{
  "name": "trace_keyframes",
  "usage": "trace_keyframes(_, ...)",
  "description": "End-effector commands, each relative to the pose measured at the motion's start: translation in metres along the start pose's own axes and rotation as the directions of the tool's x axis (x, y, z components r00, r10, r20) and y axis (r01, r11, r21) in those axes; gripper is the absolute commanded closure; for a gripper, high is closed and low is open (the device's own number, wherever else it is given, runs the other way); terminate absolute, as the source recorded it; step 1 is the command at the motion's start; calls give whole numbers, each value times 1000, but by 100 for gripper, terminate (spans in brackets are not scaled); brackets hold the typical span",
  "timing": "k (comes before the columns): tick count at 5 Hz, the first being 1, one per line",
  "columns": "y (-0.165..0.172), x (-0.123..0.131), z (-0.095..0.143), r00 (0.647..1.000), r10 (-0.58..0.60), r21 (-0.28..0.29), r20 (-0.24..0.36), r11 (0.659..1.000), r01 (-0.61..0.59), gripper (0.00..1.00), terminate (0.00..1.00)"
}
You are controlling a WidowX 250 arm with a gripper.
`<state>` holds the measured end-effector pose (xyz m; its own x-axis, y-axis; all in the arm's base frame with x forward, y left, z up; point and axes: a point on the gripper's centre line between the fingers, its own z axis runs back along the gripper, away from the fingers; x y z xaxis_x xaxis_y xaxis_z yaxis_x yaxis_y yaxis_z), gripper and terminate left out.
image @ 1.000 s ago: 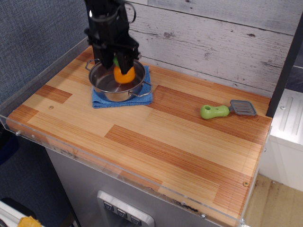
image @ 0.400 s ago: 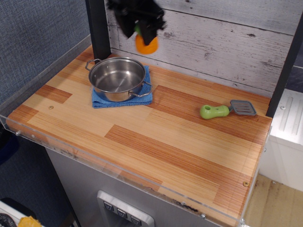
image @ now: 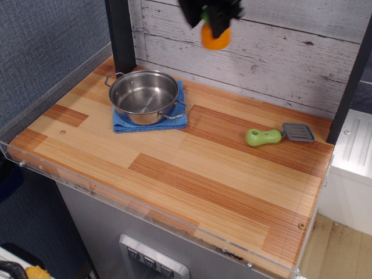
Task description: Put the carrot to the left of the utensil
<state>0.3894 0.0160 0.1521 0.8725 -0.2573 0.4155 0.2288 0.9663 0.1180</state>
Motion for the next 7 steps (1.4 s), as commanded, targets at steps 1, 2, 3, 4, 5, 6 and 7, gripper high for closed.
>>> trace_keyframes(1,-19,11,-5,991,-131,-19,3,991,131,100,0)
trace_keyframes(2,-23,7,-17,984,-175,-45,-14,984,174,100,0)
trace_keyframes(3,-34,3,-32,977,-209,-76,-34,976,206,100,0)
trace_keyframes(4,-44,2,-49,964,-264,-111,-35,959,259,100,0)
trace_keyframes(5,-50,-2,-61,939,-339,-135,-63,935,328,100,0)
trace_keyframes(6,-55,-11,-75,934,-350,-164,-76,928,335,100,0)
trace_keyframes(7,-58,-15,-84,921,-378,-177,-98,917,357,100,0)
